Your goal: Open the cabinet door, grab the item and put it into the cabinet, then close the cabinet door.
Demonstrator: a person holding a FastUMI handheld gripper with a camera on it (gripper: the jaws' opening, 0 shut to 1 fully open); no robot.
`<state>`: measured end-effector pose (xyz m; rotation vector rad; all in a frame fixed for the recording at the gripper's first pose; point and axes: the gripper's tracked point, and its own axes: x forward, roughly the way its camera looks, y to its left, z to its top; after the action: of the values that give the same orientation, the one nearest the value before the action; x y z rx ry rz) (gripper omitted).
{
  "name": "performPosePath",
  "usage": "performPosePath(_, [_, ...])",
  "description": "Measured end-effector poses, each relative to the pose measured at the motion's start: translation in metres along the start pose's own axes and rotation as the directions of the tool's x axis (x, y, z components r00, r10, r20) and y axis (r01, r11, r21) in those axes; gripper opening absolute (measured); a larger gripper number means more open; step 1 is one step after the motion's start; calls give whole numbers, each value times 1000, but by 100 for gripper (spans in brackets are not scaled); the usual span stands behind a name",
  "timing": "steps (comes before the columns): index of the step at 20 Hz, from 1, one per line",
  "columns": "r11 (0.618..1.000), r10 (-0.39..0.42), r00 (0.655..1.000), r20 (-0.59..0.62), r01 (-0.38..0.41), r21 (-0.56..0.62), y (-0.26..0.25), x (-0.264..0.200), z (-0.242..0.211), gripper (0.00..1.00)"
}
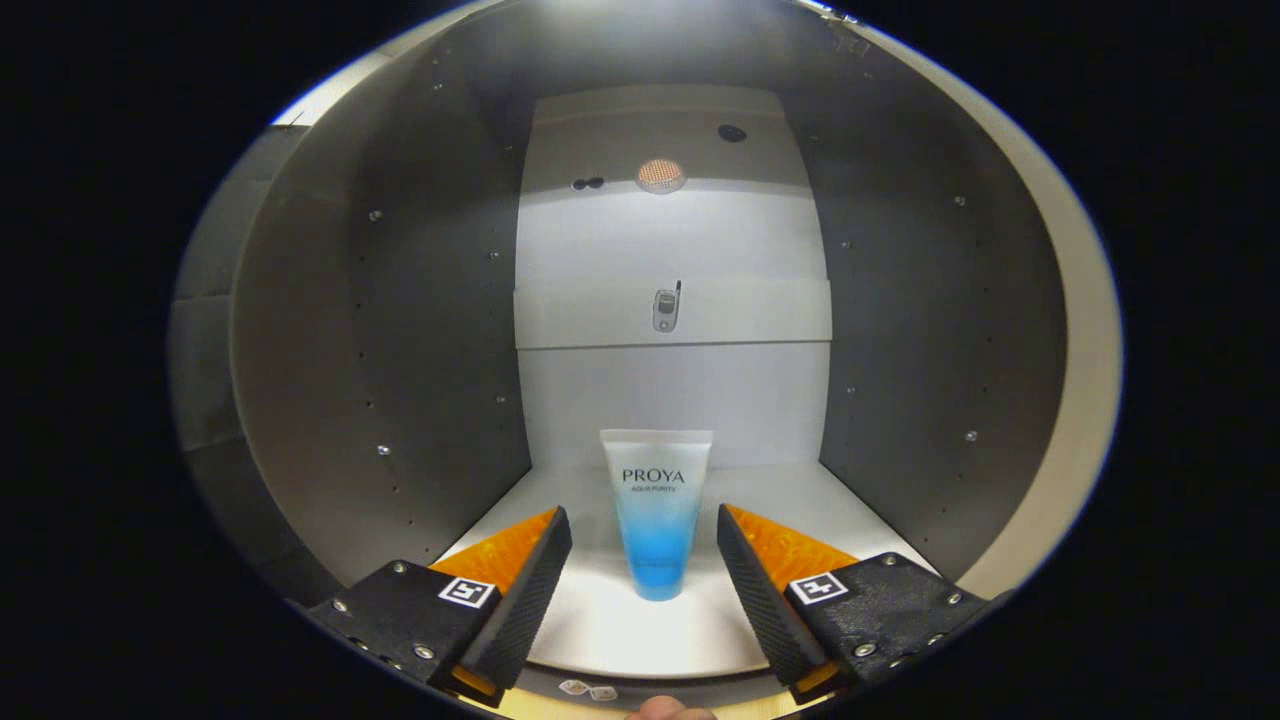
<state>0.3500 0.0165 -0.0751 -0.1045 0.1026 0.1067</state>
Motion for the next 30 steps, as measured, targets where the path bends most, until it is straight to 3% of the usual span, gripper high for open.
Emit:
performPosePath(6, [1000,8,1000,5,-9,27,14,-96,8,93])
performPosePath(13, [999,45,998,44,-46,15,45,-241,16,93])
performPosePath(19, [998,25,1000,19,-26,66,45,-342,14,93])
performPosePath(24, [998,-9,1000,-12,10,54,2,-407,11,93])
performPosePath(30, [998,-67,998,-3,67,10,-84,-471,17,93])
